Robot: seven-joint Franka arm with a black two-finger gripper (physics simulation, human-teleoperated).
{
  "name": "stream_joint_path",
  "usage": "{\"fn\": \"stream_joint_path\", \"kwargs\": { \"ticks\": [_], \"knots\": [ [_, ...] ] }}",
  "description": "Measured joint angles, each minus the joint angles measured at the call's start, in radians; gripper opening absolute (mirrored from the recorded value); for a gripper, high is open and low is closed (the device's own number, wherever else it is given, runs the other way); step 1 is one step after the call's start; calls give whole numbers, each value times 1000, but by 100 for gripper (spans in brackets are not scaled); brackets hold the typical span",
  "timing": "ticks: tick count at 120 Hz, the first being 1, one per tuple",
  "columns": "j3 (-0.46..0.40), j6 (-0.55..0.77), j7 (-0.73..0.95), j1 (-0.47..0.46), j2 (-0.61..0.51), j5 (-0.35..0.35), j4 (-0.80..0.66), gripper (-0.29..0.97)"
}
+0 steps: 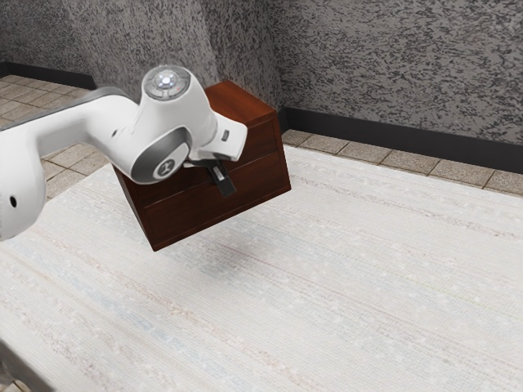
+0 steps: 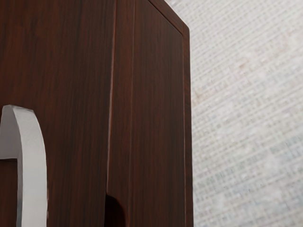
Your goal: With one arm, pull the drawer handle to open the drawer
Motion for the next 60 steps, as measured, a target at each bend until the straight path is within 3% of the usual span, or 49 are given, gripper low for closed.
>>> {"fn": "stream_joint_path", "kwargs": {
  "ticks": [60],
  "knots": [
    [-8,7,-28,-13,10,-2,-2,70]
  ]
}}
